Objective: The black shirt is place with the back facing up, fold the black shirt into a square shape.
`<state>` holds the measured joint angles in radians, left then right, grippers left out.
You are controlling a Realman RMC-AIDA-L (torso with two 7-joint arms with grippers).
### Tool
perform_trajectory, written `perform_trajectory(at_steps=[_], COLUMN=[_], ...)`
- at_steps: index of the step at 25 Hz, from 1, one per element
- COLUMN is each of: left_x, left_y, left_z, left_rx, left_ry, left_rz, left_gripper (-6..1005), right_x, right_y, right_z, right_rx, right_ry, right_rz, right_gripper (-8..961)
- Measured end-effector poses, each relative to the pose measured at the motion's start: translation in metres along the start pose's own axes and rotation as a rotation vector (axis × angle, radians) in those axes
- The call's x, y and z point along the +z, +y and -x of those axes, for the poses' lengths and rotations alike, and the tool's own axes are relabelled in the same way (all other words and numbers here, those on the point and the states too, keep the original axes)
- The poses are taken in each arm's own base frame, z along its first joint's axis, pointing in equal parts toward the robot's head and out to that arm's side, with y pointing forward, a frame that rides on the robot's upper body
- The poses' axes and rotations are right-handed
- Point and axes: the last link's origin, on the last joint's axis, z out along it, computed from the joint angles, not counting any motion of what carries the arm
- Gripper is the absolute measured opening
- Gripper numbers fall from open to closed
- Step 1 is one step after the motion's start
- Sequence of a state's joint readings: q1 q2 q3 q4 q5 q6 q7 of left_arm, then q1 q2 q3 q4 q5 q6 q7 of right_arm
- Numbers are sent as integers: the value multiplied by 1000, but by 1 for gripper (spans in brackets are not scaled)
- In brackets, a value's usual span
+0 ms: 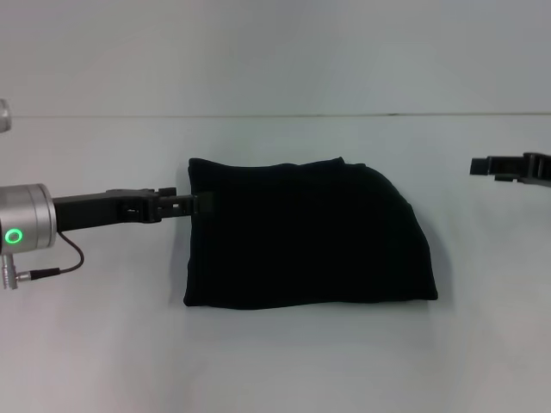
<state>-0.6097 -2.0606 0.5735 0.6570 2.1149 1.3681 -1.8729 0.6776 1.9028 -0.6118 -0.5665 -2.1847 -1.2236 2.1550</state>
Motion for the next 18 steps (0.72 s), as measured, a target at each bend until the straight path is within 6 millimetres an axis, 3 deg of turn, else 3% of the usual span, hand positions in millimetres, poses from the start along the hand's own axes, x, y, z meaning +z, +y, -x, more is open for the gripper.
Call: perform_trajectory(at_steps=[3, 13, 18], left_x=[1, 4, 7], left_y=[0, -1, -13], left_z=[1, 0, 1], left_rx=[-1, -4, -14], left_ry=[-1, 0, 8], left_rz=[-2, -15, -92], left_gripper=[952, 951, 951], right_x=[3, 36, 50], right_y=[5, 32, 44], right_z=[6, 7, 7], right_rx=[-13, -99, -149], right_ry=[4, 28, -1], right_rz=[10, 41, 53], right_gripper=[656, 615, 594])
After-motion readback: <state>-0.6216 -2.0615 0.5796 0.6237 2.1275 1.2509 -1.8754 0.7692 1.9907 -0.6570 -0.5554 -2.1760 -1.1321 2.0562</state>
